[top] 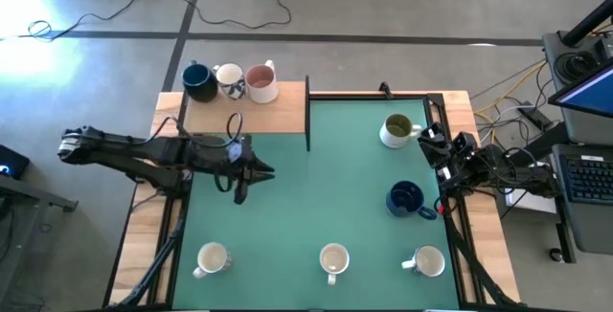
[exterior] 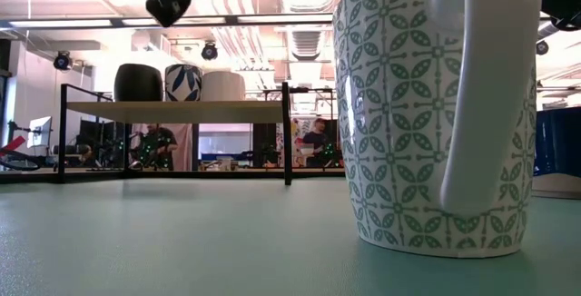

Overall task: Place coffee mugs
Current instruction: Put the white green mug on the shelf

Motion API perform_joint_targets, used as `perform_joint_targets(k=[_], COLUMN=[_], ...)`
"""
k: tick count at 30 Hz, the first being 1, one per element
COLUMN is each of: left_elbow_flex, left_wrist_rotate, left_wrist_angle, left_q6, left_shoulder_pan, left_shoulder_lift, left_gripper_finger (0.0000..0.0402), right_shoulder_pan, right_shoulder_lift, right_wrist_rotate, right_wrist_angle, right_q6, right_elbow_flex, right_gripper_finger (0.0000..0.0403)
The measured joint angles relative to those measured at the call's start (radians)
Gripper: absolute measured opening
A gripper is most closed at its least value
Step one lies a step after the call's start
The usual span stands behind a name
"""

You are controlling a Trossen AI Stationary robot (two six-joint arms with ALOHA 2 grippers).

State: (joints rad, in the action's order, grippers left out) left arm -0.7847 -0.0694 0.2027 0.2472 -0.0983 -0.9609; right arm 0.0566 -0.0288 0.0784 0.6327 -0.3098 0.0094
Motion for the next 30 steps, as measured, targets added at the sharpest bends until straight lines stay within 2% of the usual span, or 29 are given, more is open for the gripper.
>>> perform_joint_targets(k=[2, 7, 15, 22, 27, 30], left_elbow_flex=[0.034, 0.067, 0.047, 0.048, 0.059, 0.074], left_wrist_rotate=[0.0, 0.001, -0.007, -0.138, -0.255, -0.286], left_wrist_angle=[-0.048, -0.126, -0.183, -0.299, -0.355, -0.432], left_q6=[-0.017, -0.028, -0.062, -0.14, -0.15, -0.154], left_shoulder_pan=[0.0, 0.0, -0.036, -0.113, -0.166, -0.188], left_shoulder_lift=[-0.001, -0.036, -0.127, -0.146, -0.161, -0.179], left_gripper_finger=[0.0064, 0.0064, 0.0064, 0.0064, 0.0064, 0.0064], right_shoulder_pan=[0.0, 0.0, 0.0, 0.0, 0.0, 0.001], right_shoulder_lift=[0.0, 0.0, -0.004, -0.035, -0.105, -0.168], right_wrist_rotate=[0.001, 0.001, 0.037, 0.121, 0.258, 0.301], right_wrist_angle=[0.0, 0.0, -0.054, -0.483, -0.935, -1.171], right_q6=[-0.041, -0.001, -0.056, -0.128, -0.298, -0.439], right_elbow_flex=[0.0, 0.0, 0.002, 0.164, 0.328, 0.409], right_gripper_finger=[0.0068, 0.0068, 0.0068, 0.0068, 0.0068, 0.0068])
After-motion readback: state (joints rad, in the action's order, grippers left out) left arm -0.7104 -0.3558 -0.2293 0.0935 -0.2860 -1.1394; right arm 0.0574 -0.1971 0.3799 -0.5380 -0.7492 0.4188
